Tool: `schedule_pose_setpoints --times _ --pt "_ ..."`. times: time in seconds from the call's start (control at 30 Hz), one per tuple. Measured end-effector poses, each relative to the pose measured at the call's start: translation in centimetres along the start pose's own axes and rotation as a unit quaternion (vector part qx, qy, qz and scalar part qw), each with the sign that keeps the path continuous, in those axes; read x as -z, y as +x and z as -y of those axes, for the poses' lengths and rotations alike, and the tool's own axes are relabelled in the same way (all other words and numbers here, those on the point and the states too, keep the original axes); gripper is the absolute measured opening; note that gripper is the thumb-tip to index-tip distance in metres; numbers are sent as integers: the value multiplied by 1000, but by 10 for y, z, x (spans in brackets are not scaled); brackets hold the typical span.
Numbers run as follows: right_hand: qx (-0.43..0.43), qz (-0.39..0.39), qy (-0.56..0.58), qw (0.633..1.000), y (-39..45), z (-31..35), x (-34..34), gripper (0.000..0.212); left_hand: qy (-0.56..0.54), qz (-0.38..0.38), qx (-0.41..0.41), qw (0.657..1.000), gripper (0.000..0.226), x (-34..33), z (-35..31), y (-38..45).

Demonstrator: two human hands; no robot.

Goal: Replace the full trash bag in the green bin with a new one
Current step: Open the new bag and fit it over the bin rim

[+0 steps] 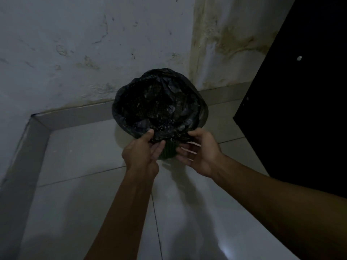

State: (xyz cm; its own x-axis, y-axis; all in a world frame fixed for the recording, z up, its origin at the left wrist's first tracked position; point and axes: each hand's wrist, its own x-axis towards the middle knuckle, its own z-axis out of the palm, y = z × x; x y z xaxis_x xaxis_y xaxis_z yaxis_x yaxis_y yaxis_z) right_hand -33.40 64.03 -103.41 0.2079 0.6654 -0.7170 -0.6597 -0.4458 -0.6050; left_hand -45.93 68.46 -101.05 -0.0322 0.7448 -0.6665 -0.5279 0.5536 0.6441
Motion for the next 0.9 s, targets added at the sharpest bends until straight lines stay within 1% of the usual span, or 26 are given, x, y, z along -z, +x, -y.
schedule_pose_setpoints --times 0.1,0.23,0.3,0.37,0.47,0.53,0.6,0.67,0.77,0.87,0.9 --pt "26 -48 9 999 4 10 5 14 6 13 1 1000 25 4 -3 2" --pt "16 -116 -17 993 14 20 6 8 11 37 3 999 23 8 -7 3" --pt "-12 -107 -2 994 15 25 6 18 17 48 3 999 21 12 -9 5" --pt "-26 -86 54 994 14 31 7 26 29 56 0 998 21 16 -12 8" --pt "-13 -61 123 990 10 41 5 27 48 67 -1 997 17 21 -16 11" --pt "1 -46 117 992 6 46 2 28 54 76 2 996 16 24 -17 12" --pt "9 -42 107 993 3 49 -2 28 55 77 3 996 24 25 -17 12" --pt "9 -44 108 993 1 51 -4 28 55 74 -1 996 27 25 -17 13" --pt "5 -48 112 993 0 55 -1 27 62 85 -4 994 17 27 -19 13" --pt "2 -43 108 993 1 59 2 22 66 87 -13 994 18 28 -19 15" --pt "0 -37 105 994 1 60 3 21 70 85 -16 994 15 27 -18 16"
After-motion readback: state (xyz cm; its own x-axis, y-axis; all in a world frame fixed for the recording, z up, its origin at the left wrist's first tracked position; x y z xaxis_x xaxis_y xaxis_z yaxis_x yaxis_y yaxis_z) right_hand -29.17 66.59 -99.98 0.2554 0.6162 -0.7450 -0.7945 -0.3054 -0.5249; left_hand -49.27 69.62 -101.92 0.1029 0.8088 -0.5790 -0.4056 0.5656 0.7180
